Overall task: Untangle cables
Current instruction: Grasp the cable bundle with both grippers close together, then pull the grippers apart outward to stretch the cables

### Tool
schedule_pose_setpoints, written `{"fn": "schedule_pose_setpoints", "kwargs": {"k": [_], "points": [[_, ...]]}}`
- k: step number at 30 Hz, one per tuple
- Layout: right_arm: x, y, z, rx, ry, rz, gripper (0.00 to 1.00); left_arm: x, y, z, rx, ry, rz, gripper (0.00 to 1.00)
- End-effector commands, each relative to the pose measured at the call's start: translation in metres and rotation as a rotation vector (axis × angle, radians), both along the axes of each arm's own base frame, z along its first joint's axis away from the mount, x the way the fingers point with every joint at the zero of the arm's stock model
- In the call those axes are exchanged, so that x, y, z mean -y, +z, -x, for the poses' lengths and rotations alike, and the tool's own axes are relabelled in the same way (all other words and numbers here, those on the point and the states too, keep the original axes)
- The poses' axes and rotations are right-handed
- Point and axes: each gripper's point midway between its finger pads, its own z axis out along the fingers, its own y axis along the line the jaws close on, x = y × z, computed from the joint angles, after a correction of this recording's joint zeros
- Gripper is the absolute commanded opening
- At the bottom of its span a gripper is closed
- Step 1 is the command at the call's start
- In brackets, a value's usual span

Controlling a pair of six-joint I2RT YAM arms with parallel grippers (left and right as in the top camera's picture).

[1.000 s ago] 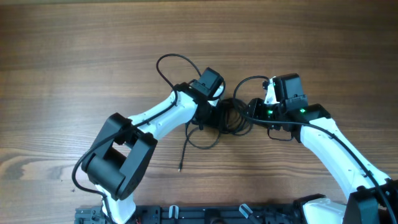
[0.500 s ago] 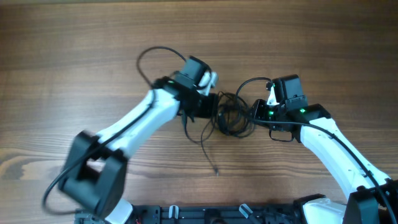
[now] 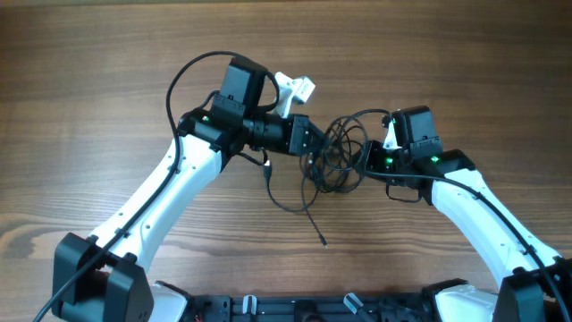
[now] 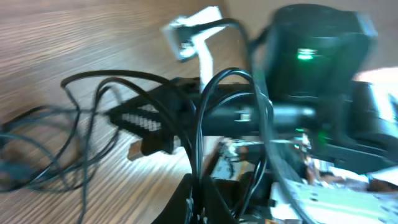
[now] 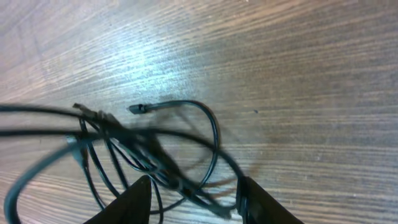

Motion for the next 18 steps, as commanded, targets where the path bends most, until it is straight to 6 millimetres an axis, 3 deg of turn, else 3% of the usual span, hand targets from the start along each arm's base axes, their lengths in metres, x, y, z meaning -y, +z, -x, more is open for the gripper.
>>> {"fn": "schedule_pose_setpoints", "kwargs": {"k": [1,5,8,13,18], "points": [[0.003,-0.002,-0.009,0.030,-0.008,0.031,0.52,0.001,0.034,0.010,0.016,-0.093,0.146,0.04],[0.001,-0.009,-0.015,0.029,-0.003,0.027,0.53,-0.004,0.043,0.009,0.011,-0.114,0.198,0.04],[-0.013,-0.019,-0.012,-0.011,0.037,-0.039,0.53,-0.011,0.044,0.003,0.010,-0.097,0.206,0.04],[-0.022,-0.032,-0.004,-0.061,0.104,-0.073,0.40,-0.030,0.035,-0.022,0.033,0.014,0.151,0.04],[-0.019,-0.036,-0.002,-0.073,0.100,-0.054,0.40,-0.055,0.032,-0.038,0.008,0.093,0.141,0.04]]}}
